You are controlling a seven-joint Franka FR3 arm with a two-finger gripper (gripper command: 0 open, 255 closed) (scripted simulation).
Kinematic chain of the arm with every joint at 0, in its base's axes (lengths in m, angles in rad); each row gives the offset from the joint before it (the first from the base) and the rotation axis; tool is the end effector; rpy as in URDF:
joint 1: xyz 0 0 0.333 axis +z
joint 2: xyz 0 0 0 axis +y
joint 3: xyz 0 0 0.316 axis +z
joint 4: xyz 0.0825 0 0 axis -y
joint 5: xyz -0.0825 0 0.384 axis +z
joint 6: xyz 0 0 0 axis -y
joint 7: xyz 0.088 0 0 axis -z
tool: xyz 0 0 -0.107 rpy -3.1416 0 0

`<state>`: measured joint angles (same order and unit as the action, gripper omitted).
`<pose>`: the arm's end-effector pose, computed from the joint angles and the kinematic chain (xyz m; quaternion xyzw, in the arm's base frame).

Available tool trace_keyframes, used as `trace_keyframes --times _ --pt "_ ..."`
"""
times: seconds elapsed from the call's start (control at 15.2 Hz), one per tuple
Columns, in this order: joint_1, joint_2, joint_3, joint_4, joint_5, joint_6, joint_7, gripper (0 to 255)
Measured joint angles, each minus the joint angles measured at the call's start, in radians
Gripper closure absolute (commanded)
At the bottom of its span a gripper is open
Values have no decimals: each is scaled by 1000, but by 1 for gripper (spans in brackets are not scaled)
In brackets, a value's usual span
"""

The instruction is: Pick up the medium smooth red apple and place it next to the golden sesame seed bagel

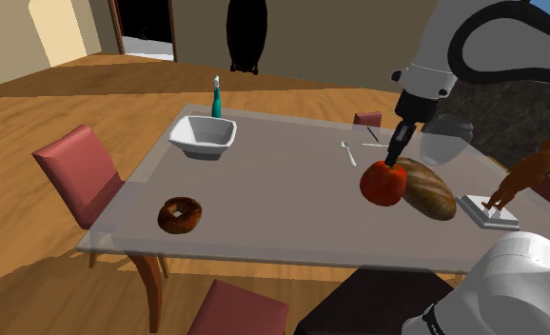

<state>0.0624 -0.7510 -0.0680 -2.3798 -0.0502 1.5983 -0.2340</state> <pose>0.3180 -0.0122 0.5700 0.9921 0.1244 -0.0159 0.0001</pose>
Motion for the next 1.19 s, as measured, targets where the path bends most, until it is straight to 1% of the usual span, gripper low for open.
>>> trace_keyframes --times 0.2,0.59,0.92,1.19 --pt "28 58 63 45 46 12 71 255" --pt "68 186 163 136 104 51 191 255" --pt "94 321 244 245 129 80 291 255" --pt "111 450 307 374 129 84 376 255"
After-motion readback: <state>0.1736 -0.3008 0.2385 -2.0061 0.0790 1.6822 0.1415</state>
